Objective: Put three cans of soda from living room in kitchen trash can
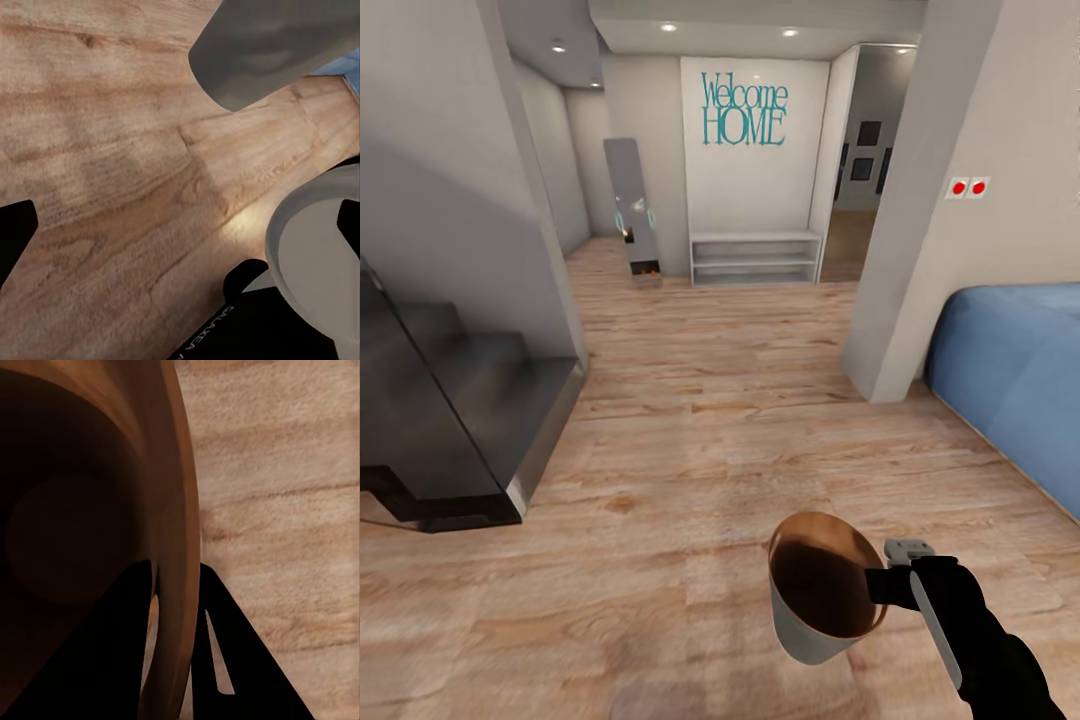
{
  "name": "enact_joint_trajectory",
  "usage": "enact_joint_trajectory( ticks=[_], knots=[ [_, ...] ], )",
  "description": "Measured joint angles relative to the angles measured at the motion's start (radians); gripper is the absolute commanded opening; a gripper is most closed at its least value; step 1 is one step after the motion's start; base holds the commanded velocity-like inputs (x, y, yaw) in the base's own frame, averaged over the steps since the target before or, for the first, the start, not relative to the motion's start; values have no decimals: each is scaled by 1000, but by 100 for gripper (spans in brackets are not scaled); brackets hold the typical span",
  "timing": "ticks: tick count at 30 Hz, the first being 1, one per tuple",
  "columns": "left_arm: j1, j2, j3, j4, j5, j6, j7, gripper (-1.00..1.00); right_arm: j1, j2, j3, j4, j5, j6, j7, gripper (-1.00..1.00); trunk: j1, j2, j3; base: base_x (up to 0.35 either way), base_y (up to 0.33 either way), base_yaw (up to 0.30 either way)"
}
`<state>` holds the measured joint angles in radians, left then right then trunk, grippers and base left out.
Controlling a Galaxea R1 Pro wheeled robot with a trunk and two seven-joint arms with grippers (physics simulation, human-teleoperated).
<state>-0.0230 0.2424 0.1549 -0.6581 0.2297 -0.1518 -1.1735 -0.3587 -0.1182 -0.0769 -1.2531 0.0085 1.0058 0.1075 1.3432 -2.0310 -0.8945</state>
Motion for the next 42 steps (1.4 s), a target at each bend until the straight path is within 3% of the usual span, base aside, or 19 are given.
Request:
enact_joint_trajectory(
  ticks=[19, 42],
  knots=[
    [0, 0, 0, 0, 0, 0, 0, 100, 0, 1, 1, 0, -2, 0, 0, -100, 0, 0, 20, 0, 0, -12],
    [0, 0, 0, 0, 0, 0, 0, 100, 0, 2, 1, 0, 0, 1, 0, -100, 0, 0, 33, 0, 0, -239]
  ],
)
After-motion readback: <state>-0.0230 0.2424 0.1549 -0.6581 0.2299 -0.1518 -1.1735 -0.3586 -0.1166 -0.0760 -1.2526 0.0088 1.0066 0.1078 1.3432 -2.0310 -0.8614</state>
